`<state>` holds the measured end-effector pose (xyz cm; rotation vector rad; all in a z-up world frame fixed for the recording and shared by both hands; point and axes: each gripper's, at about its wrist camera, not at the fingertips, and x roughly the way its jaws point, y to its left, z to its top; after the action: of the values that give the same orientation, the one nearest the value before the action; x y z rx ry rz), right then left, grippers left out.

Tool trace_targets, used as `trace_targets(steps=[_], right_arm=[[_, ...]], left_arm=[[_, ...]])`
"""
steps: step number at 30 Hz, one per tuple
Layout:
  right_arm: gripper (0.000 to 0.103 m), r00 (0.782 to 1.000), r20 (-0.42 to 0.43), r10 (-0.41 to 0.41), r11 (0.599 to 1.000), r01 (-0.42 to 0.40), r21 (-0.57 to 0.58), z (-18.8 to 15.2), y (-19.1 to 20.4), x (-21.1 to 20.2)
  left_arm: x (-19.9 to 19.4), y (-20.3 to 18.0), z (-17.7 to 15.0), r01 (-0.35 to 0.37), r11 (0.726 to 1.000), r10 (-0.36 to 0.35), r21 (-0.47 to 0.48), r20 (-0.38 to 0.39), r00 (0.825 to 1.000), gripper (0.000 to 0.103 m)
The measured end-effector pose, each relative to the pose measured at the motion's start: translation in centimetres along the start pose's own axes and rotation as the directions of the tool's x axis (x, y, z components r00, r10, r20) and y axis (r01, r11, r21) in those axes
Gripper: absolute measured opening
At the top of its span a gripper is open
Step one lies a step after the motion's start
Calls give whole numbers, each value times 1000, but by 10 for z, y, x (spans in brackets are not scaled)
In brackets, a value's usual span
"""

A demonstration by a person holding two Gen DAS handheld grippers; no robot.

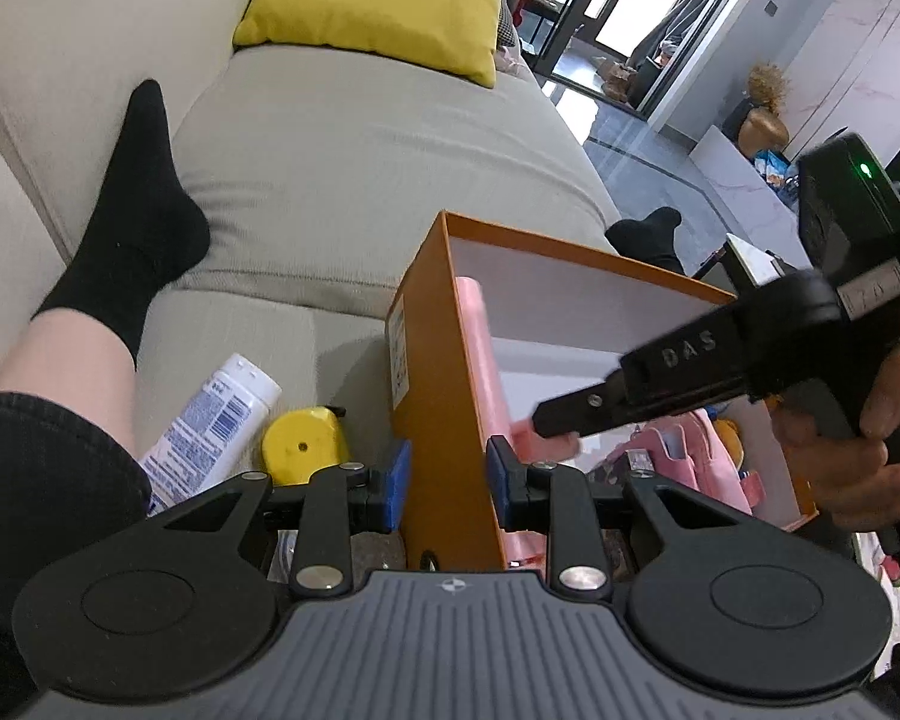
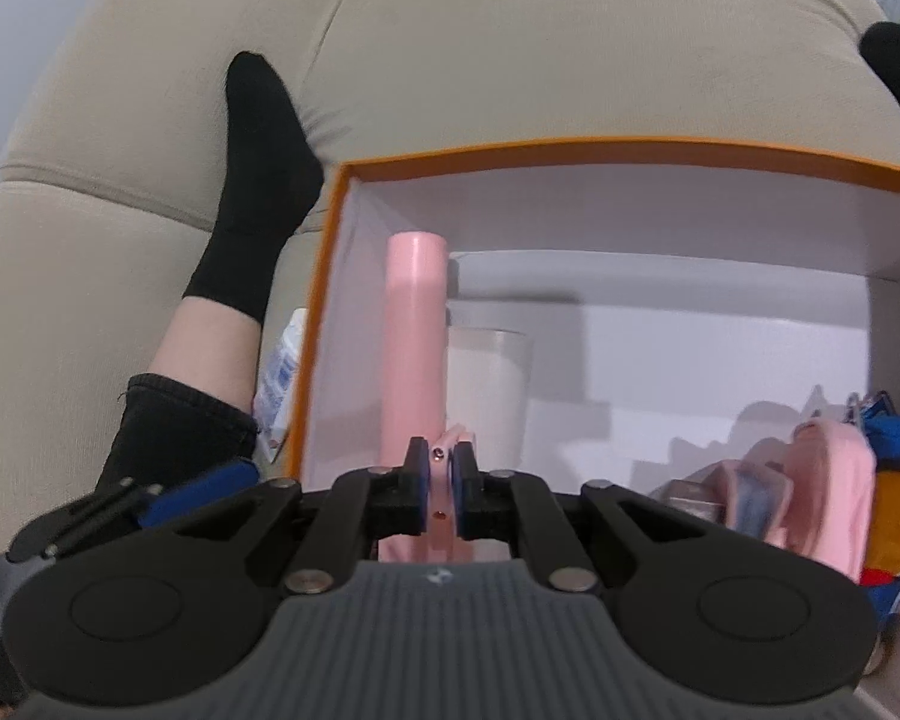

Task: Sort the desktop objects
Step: 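Lower the pink cylinder into the orange box and open the right tool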

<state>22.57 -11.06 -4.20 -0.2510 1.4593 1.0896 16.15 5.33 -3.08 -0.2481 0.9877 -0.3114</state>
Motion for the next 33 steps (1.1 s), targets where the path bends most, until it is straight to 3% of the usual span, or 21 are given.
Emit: trace_targets(steps=[4, 5, 8, 14, 17, 20, 25, 27, 29, 33], right_arm=[[14, 999, -3, 49, 998, -49, 25, 2, 6, 4], [16, 994, -82, 67, 993, -74, -90, 3, 7, 6], [18, 987, -117, 114, 990, -123, -71, 3, 4, 10], [18, 985, -111, 132, 982, -145, -119, 0, -2, 4], [18, 991, -71, 114, 982, -123, -141, 1, -9, -5], [18, 998, -44, 42, 977, -51, -206, 0, -18, -7], [17, 994, -99, -48, 934, 9, -356, -16, -20, 10], [16, 992, -118, -35, 927, -12, -375, -21, -18, 16], [15, 987, -157, -17, 893, -56, -446, -26, -13, 20], [7, 990, -138, 2, 851, -74, -520, -33, 4, 23]], left_arm=[[-2, 2, -3, 14, 1000, -14, -7, 3, 1000, 31], [-2, 2, -3, 14, 1000, -14, -6, 2, 1000, 31], [-3, 1, -6, 23, 1000, -23, -5, 2, 1000, 31], [-3, 0, -9, 17, 1000, -17, -10, 5, 1000, 31], [-5, -1, -10, 11, 1000, -11, -10, 7, 1000, 31], [-6, -2, -11, 13, 1000, -12, -10, 9, 1000, 31], [-4, -7, -13, 16, 1000, -16, 11, 1, 1000, 27], [-3, -9, -14, 17, 1000, -17, 16, -5, 1000, 25], [-2, -11, -14, 17, 1000, -17, 23, -11, 1000, 21], [-1, -15, -15, 32, 999, -31, 31, -21, 999, 18]])
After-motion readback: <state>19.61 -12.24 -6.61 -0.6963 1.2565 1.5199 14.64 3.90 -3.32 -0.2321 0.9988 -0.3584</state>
